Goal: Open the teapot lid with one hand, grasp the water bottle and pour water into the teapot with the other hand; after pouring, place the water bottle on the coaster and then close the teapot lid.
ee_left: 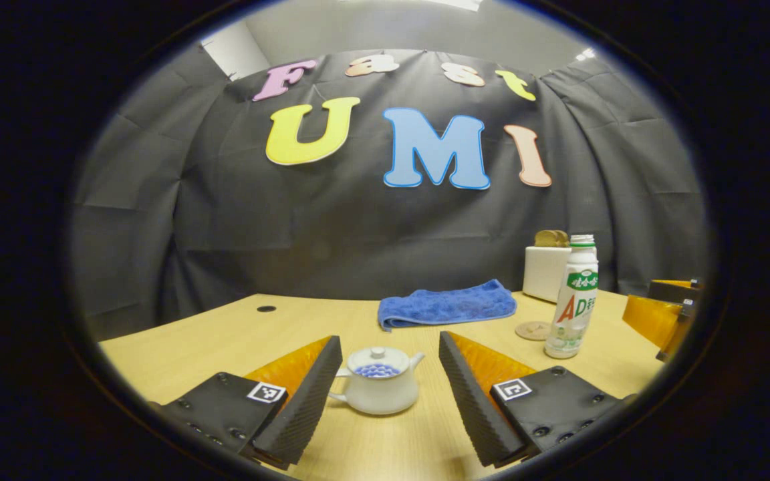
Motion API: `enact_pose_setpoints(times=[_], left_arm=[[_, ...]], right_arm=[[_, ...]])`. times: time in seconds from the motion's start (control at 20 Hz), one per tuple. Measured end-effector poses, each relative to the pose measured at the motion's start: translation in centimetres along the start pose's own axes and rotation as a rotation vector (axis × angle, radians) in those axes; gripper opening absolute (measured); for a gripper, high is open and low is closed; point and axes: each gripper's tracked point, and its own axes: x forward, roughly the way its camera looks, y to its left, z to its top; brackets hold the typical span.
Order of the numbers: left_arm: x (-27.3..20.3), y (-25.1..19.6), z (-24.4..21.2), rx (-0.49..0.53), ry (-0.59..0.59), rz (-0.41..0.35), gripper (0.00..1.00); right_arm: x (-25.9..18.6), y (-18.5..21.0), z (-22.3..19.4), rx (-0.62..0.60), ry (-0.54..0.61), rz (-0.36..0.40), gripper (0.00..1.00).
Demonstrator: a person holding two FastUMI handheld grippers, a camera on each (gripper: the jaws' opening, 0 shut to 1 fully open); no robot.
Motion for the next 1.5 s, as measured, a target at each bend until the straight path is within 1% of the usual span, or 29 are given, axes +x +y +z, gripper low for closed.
enact_pose_setpoints(times=[0.1,0.15,0.2,0.3,0.4,0.5,0.55,0.6,0.65,0.75,0.8,0.85,0.9,0.95,1.1,1.25,1.3,1.4,1.45,1.5], left_arm=[[0.5,0.3,-0.3,-0.001,-0.001,0.009,1.00],[0.7,0.5,-0.7,-0.010,0.019,0.020,1.00],[1.0,0.6,-0.9,-0.019,0.015,0.021,1.00],[0.9,0.5,-0.2,-0.004,0.004,0.020,1.00],[1.8,0.6,-0.9,0.010,0.026,0.017,1.00],[3.2,0.7,-1.1,0.013,0.056,0.022,1.00],[3.7,0.7,-1.4,0.011,0.066,0.015,0.96],[4.2,0.5,-1.3,0.011,0.066,0.009,0.99],[4.5,0.6,-1.2,0.012,0.061,0.007,0.99],[5.0,1.0,-1.3,0.005,0.061,0.015,0.90],[5.2,1.2,-1.4,0.008,0.067,0.018,0.83],[5.5,1.0,-1.8,0.010,0.084,0.008,0.74],[5.9,0.5,-2.2,0.013,0.117,-0.018,0.56],[6.1,0.5,-2.8,0.015,0.144,-0.017,0.46],[6.5,0.6,-2.3,0.032,0.140,-0.028,0.45],[6.3,1.6,-2.1,0.024,0.133,0.001,0.45],[7.0,1.5,-2.4,0.018,0.136,-0.005,0.38],[6.7,1.1,-2.4,0.027,0.141,-0.017,0.24],[6.7,1.1,-2.4,0.047,0.137,-0.024,0.23],[6.8,1.0,-2.3,0.059,0.134,-0.034,0.16]], right_arm=[[0.2,-0.3,0.1,0.013,-0.031,-0.002,0.88],[0.4,-0.5,-0.3,0.022,-0.011,-0.010,0.88],[0.3,-0.5,-0.4,0.038,-0.013,-0.007,0.88],[0.3,-1.0,-0.4,0.036,-0.015,-0.023,0.88],[0.2,-1.4,-0.5,0.021,-0.022,-0.037,0.88],[0.2,-1.5,-0.5,0.031,-0.020,-0.041,0.88],[0.3,-1.5,-0.5,0.037,-0.017,-0.041,0.88],[0.3,-1.6,-0.6,0.039,-0.013,-0.041,0.88],[0.3,-1.6,-0.6,0.039,-0.011,-0.042,0.88],[0.3,-1.6,-0.6,0.038,-0.012,-0.038,0.88],[0.3,-1.5,-0.5,0.037,-0.014,-0.035,0.88],[0.2,-1.4,-0.4,0.036,-0.018,-0.032,0.88],[0.2,-1.3,-0.4,0.036,-0.020,-0.029,0.88],[0.2,-1.2,-0.4,0.034,-0.021,-0.027,0.88],[0.1,-1.2,-0.2,0.035,-0.026,-0.027,0.88],[0.0,-1.4,0.2,0.063,-0.037,-0.024,0.88],[0.0,-1.5,0.1,0.072,-0.035,-0.023,0.88],[0.1,-1.7,0.0,0.087,-0.030,-0.024,0.88],[0.1,-1.7,0.1,0.090,-0.029,-0.023,0.88],[0.1,-1.7,0.1,0.090,-0.029,-0.024,0.88]])
